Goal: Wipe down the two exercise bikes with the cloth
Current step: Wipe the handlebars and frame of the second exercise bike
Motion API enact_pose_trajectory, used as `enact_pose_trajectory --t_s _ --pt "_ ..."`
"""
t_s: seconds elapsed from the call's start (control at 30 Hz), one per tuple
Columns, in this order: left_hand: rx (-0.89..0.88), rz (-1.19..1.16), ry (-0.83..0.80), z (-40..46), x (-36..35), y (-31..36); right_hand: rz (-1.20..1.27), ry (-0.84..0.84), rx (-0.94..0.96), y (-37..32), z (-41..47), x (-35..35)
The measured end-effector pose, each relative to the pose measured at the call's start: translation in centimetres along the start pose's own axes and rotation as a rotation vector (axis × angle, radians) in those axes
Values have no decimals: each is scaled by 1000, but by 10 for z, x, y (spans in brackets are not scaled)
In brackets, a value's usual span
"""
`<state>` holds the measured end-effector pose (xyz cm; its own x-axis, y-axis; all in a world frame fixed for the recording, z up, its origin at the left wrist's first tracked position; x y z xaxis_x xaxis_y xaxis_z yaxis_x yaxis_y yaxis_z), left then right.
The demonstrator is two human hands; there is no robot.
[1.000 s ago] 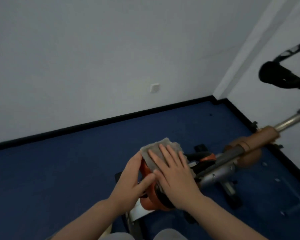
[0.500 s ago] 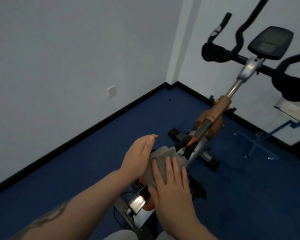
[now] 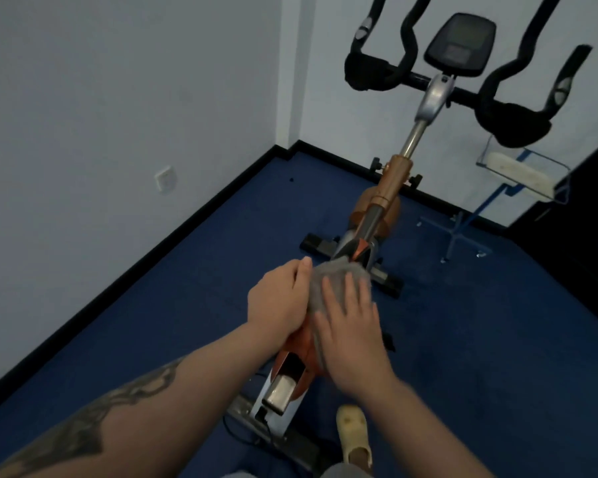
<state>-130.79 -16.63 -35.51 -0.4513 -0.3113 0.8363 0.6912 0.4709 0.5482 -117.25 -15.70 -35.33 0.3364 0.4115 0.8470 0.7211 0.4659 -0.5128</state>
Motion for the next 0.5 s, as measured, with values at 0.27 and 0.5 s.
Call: enact_pose_trajectory --t_s 0.27,0.5 --pt "-25 60 3 2 -5 0 103 192 -196 1 -27 -7" --pt "-35 95 -15 3 -5 1 262 107 -387 27 26 7"
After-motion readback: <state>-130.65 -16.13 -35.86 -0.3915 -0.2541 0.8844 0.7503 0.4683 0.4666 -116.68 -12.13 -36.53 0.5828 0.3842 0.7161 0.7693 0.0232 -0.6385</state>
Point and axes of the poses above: each hand's wrist, its own z-axis towards the middle knuckle, its own x-axis out of the back of the hand, y = z × x, the point moved 8 cm from there along z, towards the middle knuckle, and after that the axes turned 13 degrees about z, right-handed, at the moved point
